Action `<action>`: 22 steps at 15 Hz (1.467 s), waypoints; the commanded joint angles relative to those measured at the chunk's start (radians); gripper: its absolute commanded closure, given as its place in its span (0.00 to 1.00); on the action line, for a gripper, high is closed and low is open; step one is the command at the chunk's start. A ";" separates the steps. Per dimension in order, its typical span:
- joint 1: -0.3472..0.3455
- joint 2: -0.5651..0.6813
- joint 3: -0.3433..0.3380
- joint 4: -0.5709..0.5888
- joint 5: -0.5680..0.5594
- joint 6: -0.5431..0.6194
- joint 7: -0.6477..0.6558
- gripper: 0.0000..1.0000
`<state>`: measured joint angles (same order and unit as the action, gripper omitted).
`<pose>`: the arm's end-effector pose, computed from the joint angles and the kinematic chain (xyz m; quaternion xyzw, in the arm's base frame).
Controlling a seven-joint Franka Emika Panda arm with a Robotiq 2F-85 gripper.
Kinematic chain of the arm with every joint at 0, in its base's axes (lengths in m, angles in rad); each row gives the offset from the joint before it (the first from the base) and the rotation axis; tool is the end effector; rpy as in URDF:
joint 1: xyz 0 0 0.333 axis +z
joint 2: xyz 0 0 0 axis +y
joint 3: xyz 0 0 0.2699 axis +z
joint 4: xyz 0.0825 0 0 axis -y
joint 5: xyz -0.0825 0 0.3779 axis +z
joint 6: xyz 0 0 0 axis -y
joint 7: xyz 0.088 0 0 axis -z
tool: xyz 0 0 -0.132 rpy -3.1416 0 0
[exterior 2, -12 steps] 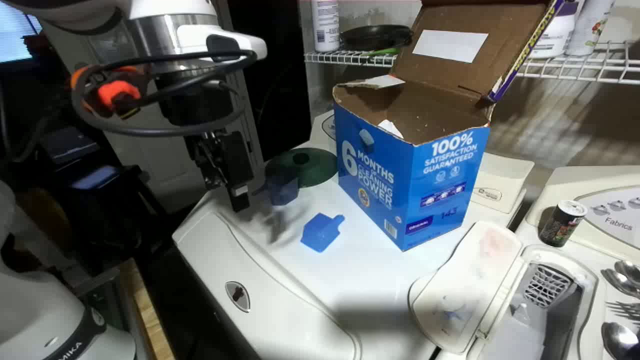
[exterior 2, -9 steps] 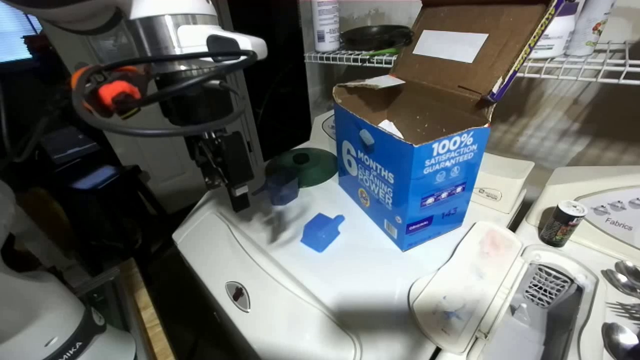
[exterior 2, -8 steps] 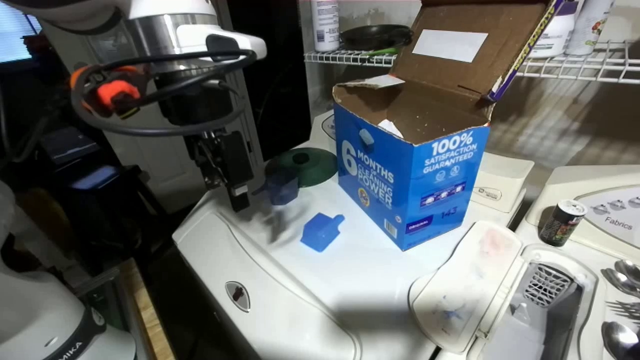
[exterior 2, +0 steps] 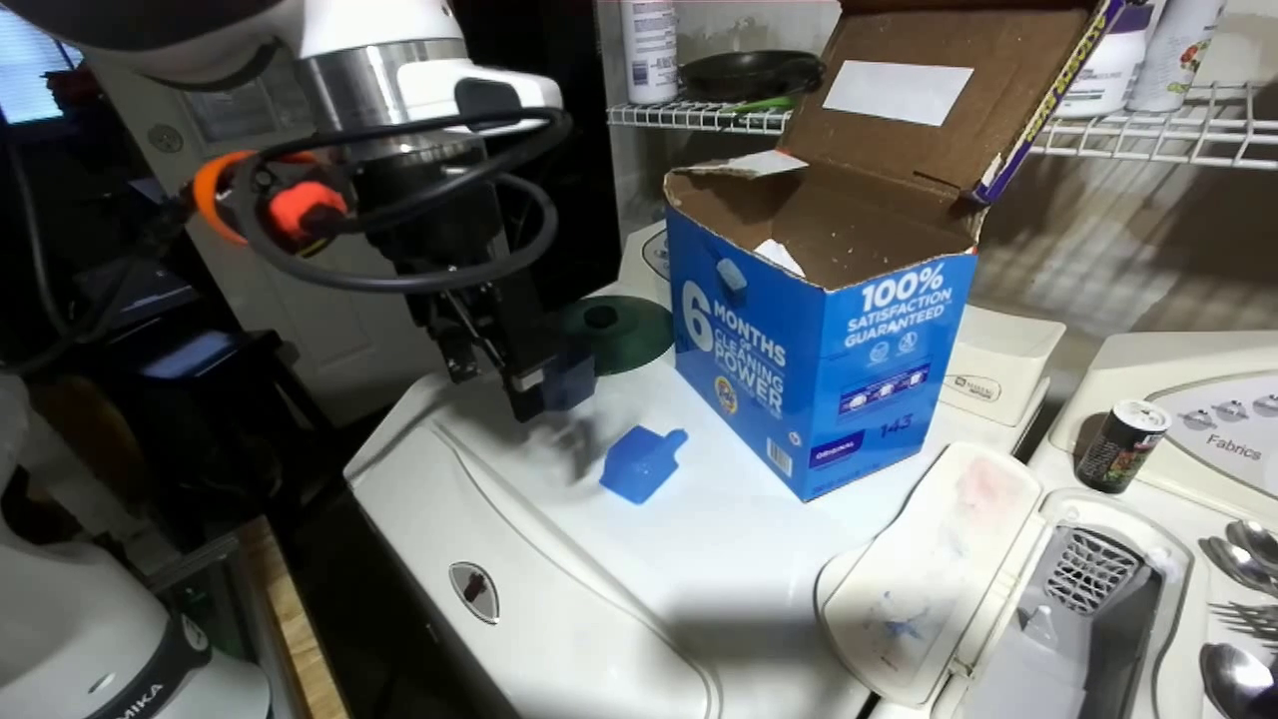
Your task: Turn the blue cup on the washing machine over
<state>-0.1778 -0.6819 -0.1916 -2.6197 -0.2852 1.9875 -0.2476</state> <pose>0.3423 -0.1509 0.4049 0.9971 0.0139 0.0022 0.0751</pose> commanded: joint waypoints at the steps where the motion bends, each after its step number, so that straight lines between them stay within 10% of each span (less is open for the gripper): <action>1: 0.013 0.115 -0.042 0.030 -0.088 0.192 -0.110 0.00; 9: 0.126 0.385 -0.195 0.055 0.133 0.567 -0.422 0.00; 13: 0.257 0.449 -0.305 0.089 0.460 0.496 -0.659 0.00; 22: 0.111 0.643 -0.199 0.209 0.696 0.292 -0.734 0.00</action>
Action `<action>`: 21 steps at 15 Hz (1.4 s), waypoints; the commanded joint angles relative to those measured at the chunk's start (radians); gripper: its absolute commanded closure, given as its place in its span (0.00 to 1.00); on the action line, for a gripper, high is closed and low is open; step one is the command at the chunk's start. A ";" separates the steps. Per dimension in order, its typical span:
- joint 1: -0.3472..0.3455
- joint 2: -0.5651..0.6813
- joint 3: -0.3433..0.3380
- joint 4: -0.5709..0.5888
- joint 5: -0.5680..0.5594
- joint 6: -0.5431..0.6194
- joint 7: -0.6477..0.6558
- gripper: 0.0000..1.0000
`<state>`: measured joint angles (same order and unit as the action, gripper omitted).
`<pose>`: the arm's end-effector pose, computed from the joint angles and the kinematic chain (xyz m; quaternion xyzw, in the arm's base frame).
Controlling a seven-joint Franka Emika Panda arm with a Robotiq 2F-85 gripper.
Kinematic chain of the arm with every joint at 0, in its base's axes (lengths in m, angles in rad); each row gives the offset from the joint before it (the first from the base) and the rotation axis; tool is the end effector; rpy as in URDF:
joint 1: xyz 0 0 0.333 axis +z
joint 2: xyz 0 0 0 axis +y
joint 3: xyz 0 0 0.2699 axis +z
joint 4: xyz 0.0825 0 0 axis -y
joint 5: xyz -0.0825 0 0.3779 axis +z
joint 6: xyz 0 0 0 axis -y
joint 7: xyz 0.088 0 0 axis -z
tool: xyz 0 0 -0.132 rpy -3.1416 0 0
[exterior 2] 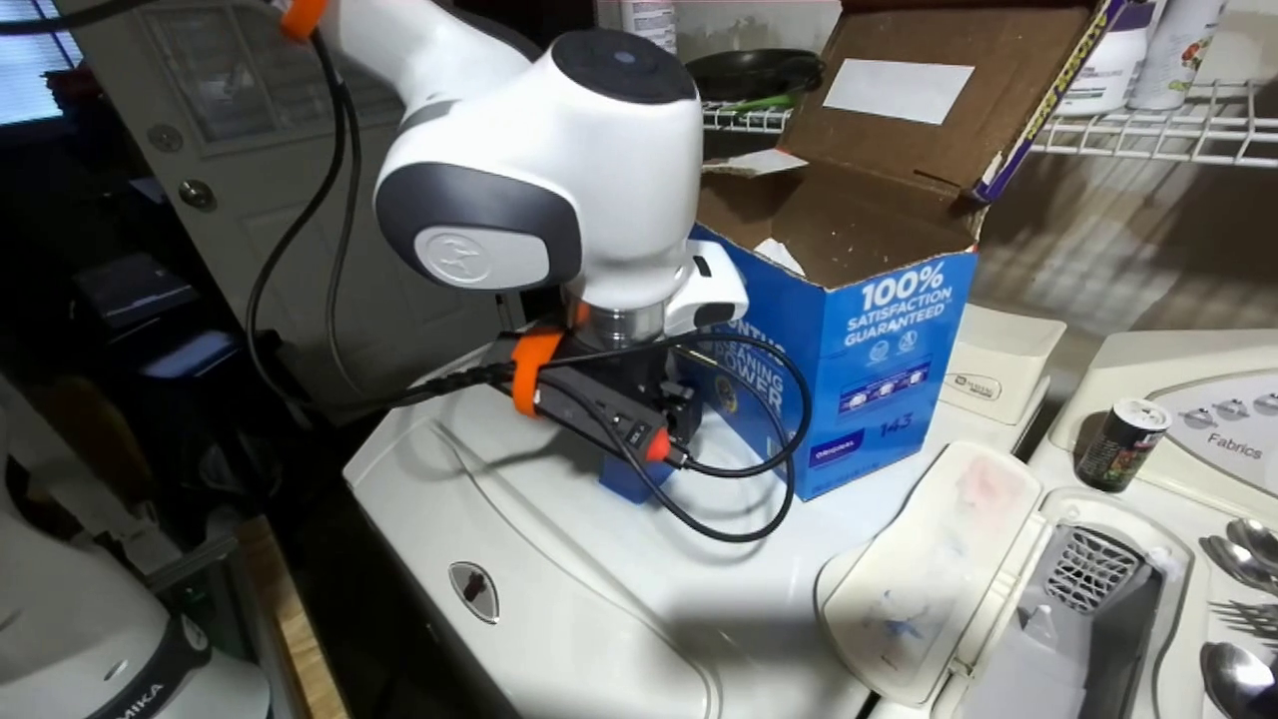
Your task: Turn the blue cup on the washing machine over
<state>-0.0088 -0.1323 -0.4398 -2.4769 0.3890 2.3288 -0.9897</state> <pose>0.4235 -0.1833 0.2700 -0.9769 -0.1332 -0.0958 0.1367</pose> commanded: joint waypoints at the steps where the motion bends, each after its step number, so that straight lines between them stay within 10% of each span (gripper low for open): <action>1: -0.075 0.115 0.066 0.073 0.005 -0.038 0.020 0.00; 18: -0.191 0.275 0.223 0.184 -0.031 -0.147 0.190 0.00; 21: -0.200 0.284 0.228 0.188 -0.033 -0.157 0.208 0.13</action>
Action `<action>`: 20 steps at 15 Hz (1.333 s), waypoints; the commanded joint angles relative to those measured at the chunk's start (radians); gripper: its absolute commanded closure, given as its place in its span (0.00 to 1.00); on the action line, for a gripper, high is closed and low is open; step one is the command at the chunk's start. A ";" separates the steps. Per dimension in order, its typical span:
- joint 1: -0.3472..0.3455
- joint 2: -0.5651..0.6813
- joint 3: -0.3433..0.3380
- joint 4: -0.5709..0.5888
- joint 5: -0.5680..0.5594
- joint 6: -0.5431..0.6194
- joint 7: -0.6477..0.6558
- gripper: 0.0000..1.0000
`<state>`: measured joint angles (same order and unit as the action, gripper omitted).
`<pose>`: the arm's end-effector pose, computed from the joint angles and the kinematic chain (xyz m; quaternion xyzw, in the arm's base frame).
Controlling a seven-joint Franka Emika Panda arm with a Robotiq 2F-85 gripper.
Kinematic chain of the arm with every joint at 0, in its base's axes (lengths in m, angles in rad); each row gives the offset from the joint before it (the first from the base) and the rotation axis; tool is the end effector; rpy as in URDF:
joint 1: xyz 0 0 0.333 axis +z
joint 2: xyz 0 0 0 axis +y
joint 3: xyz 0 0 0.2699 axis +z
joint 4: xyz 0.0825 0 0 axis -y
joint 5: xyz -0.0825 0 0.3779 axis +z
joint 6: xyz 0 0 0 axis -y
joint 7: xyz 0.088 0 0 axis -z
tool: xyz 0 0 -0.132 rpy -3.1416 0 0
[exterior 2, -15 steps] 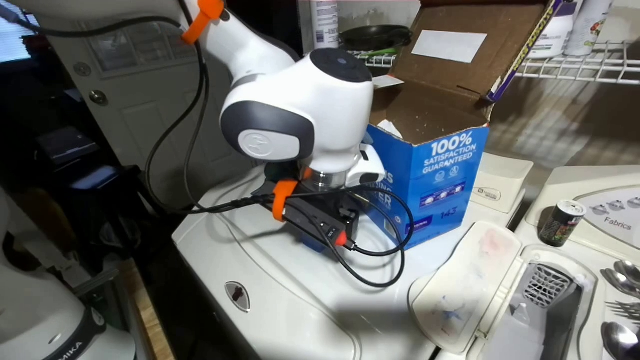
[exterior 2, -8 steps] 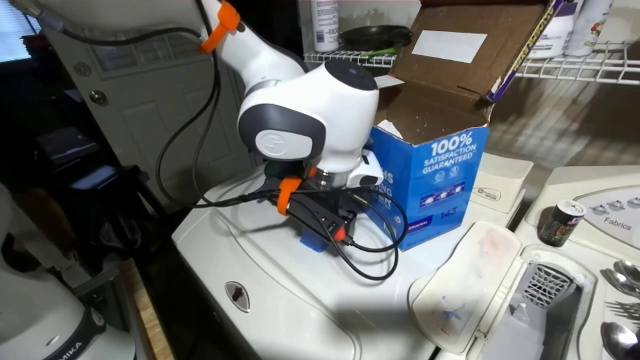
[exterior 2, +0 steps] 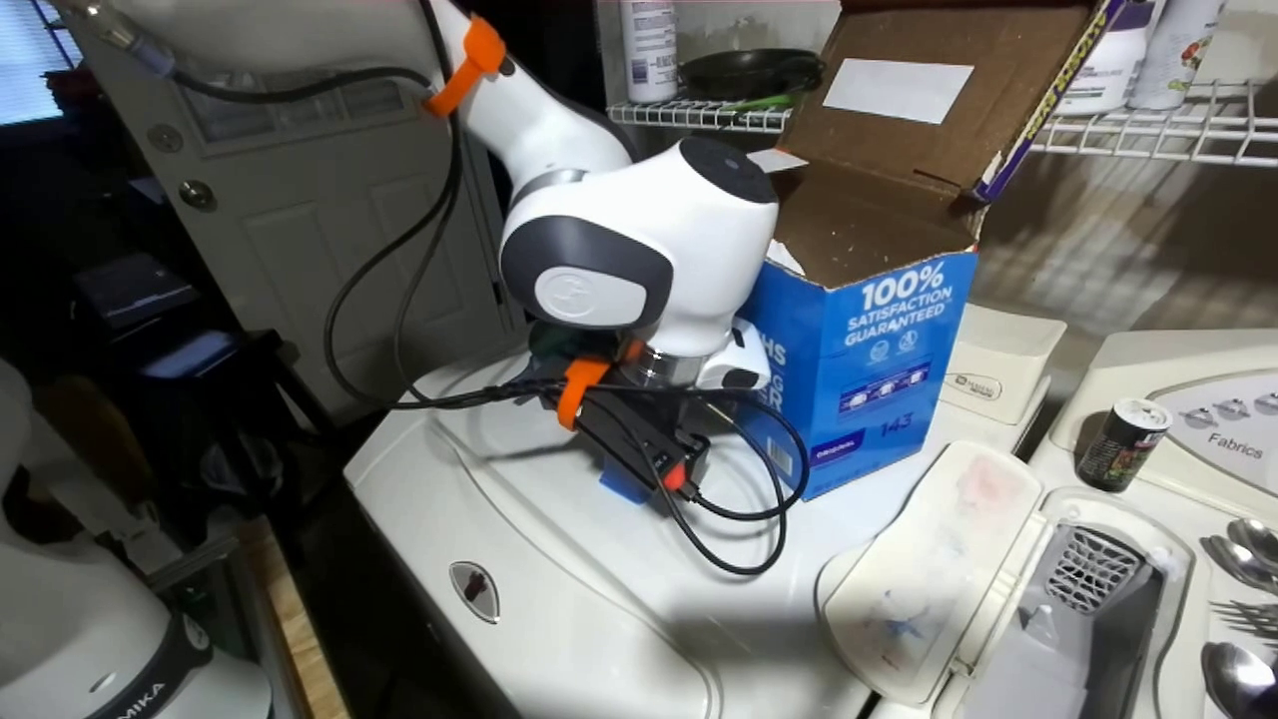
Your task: Turn the blue cup on the washing machine over
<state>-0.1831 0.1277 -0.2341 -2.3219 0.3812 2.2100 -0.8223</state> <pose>0.4442 -0.1783 0.2063 -0.9835 -0.0683 0.0211 0.1664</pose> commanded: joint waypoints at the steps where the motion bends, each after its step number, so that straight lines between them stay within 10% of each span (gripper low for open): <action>1: -0.029 0.026 0.022 0.034 -0.024 -0.036 0.042 0.30; 8: -0.056 0.014 0.030 0.047 0.033 -0.100 0.004 0.64; 20: -0.138 0.113 0.025 0.144 0.378 -0.430 -0.305 0.69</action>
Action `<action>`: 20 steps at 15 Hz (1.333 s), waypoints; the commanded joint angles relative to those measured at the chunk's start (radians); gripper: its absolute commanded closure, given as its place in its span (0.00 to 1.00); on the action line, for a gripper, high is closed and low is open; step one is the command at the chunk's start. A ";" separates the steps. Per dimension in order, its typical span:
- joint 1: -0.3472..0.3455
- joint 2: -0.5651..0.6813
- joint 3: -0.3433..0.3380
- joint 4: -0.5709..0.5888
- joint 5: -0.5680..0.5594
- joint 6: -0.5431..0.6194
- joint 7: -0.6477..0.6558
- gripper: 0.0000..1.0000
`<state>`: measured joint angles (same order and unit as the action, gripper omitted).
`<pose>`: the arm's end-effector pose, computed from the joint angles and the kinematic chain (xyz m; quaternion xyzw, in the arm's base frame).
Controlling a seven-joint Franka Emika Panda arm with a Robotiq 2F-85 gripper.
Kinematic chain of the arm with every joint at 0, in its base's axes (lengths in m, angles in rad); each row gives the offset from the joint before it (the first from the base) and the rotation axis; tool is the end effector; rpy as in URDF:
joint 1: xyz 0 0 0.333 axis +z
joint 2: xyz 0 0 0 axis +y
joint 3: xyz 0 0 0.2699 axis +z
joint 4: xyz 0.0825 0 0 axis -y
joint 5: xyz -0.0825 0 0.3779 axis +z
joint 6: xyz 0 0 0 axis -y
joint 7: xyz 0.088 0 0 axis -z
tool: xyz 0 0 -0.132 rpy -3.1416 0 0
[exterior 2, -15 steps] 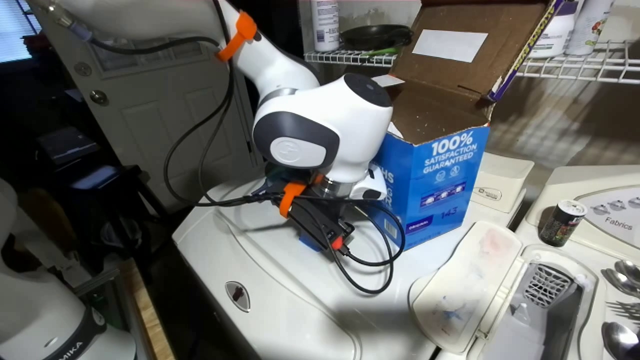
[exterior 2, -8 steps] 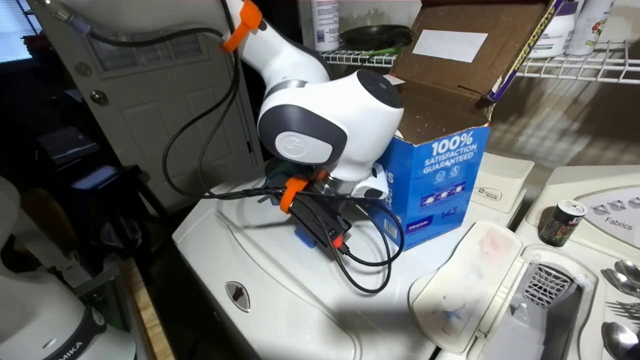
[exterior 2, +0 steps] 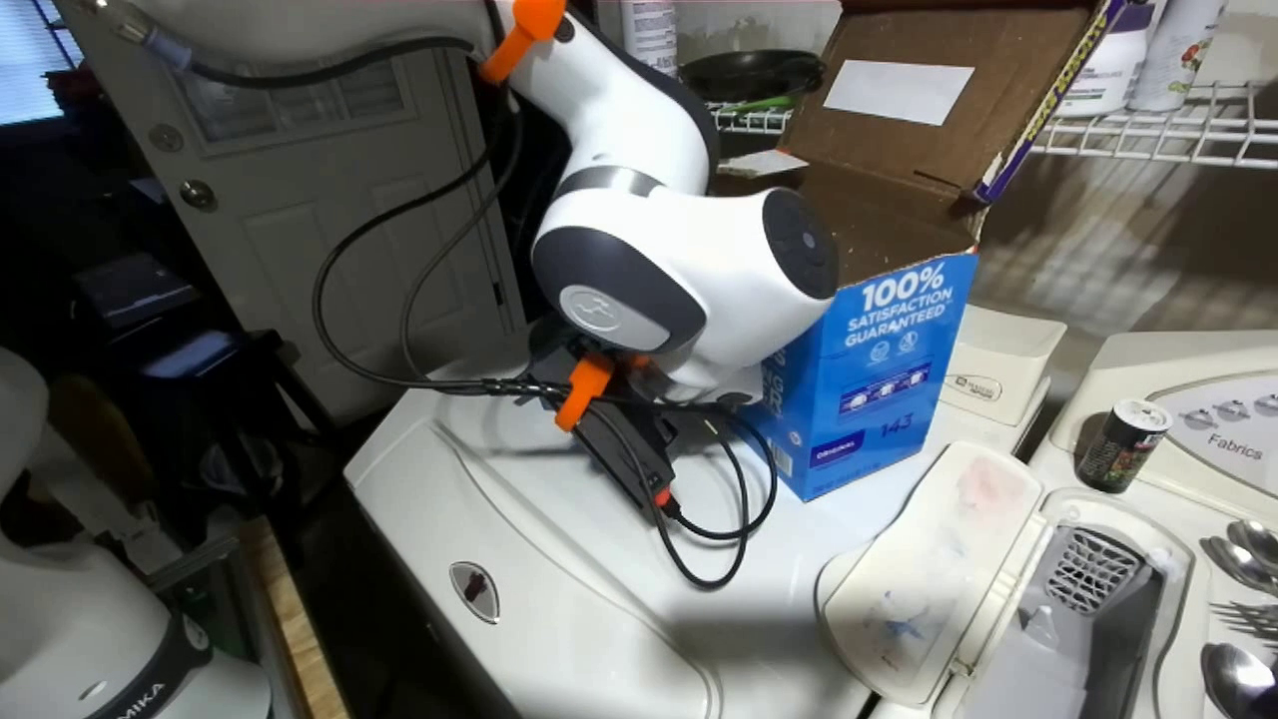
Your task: Turn the blue cup on the washing machine over
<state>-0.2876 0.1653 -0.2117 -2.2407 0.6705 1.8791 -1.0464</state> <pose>0.4376 -0.1716 0.2165 -0.9317 -0.0740 -0.0092 0.3554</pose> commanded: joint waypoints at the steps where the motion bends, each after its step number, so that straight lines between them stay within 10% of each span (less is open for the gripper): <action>1: -0.043 0.094 0.001 0.076 0.110 -0.135 -0.097 0.69; 20: -0.129 0.383 -0.002 0.325 0.221 -0.575 0.163 0.69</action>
<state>-0.3884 0.4686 -0.2141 -1.9761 0.8667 1.3924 -0.9413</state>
